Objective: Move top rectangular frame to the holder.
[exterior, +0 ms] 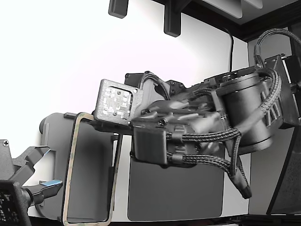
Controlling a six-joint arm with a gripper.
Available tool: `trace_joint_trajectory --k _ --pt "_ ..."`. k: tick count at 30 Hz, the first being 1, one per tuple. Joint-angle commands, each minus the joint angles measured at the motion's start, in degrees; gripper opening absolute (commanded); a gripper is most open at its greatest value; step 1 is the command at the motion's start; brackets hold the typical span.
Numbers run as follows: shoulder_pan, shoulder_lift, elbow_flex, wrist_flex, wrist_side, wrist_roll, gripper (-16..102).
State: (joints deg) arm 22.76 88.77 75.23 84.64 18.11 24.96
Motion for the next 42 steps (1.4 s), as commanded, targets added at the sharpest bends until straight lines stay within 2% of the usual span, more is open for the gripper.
trace_joint_trajectory --k 1,4,23,42 --pt "-1.2 0.5 -0.3 -1.3 -0.4 -0.1 -11" --pt "-1.8 -0.1 1.1 -3.2 -1.2 -0.2 -11" --pt "-4.3 -4.3 0.3 -4.7 -4.2 -4.7 -11" --pt "-6.0 -6.3 0.1 -3.6 -7.3 -6.2 -11"
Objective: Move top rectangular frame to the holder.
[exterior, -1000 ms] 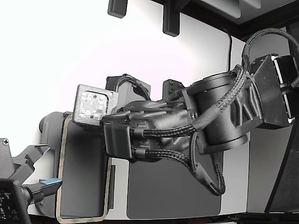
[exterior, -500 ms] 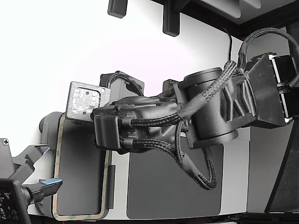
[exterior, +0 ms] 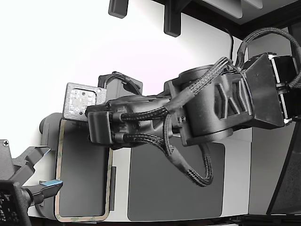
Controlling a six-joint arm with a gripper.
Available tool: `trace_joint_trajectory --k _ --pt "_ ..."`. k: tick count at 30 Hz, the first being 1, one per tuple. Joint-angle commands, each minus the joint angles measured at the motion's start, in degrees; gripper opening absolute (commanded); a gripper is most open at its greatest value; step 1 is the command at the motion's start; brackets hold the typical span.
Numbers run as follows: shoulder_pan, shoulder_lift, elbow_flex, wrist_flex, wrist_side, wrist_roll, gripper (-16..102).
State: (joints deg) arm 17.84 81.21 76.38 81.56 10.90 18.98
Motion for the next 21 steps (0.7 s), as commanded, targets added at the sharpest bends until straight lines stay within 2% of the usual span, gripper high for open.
trace_joint_trajectory --k 1,21 --pt "-1.2 1.1 -1.0 -0.7 -0.2 -0.4 -11" --pt "-2.2 -0.4 1.0 -2.0 -2.2 -0.8 -11"
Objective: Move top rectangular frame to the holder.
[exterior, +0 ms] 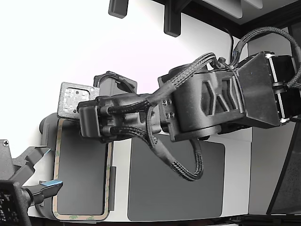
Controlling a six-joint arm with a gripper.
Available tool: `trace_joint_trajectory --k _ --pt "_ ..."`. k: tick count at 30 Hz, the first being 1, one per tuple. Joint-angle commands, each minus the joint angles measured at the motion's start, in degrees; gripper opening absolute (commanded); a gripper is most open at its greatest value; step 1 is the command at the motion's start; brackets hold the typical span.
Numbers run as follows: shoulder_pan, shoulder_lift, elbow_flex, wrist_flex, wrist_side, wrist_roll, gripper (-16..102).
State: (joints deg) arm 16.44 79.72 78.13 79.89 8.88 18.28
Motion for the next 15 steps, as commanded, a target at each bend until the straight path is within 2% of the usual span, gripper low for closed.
trace_joint_trajectory --k 1,15 --pt "-0.9 1.1 -0.5 -0.6 -0.4 -0.2 -11" --pt "-1.0 -0.4 -1.5 -0.4 -0.3 -1.1 -11"
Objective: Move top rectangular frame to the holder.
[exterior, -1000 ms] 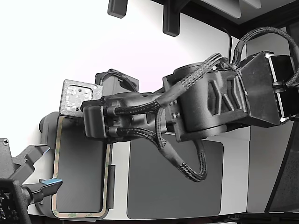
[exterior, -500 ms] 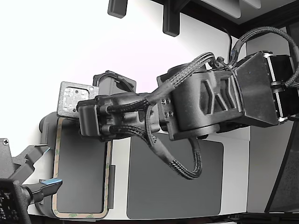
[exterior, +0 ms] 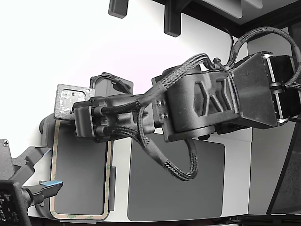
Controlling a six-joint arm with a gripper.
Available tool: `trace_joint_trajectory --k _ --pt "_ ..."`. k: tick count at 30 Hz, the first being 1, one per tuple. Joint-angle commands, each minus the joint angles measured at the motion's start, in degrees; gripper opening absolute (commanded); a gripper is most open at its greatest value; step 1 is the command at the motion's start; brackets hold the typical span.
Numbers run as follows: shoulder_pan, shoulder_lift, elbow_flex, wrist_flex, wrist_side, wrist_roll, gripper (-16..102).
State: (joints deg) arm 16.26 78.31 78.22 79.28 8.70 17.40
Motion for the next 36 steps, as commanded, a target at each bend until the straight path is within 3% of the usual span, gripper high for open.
trace_joint_trajectory --k 1,5,10,12,14,17,28,36 --pt "-0.8 1.1 -1.6 0.2 0.0 -0.2 -11" --pt "-0.6 0.6 -1.8 0.2 0.2 -0.3 -8" --pt "-0.5 0.0 -2.5 0.1 0.2 -0.8 18" --pt "-0.5 0.0 -2.5 0.0 0.2 -1.3 35" --pt "-0.4 -0.1 -2.9 0.1 0.0 -1.7 66" --pt "-0.4 -0.1 -3.3 0.4 -0.2 -1.1 100" --pt "0.4 4.0 -4.1 1.6 2.9 1.4 100" --pt "-2.0 24.4 13.3 -7.4 5.5 -2.1 100"
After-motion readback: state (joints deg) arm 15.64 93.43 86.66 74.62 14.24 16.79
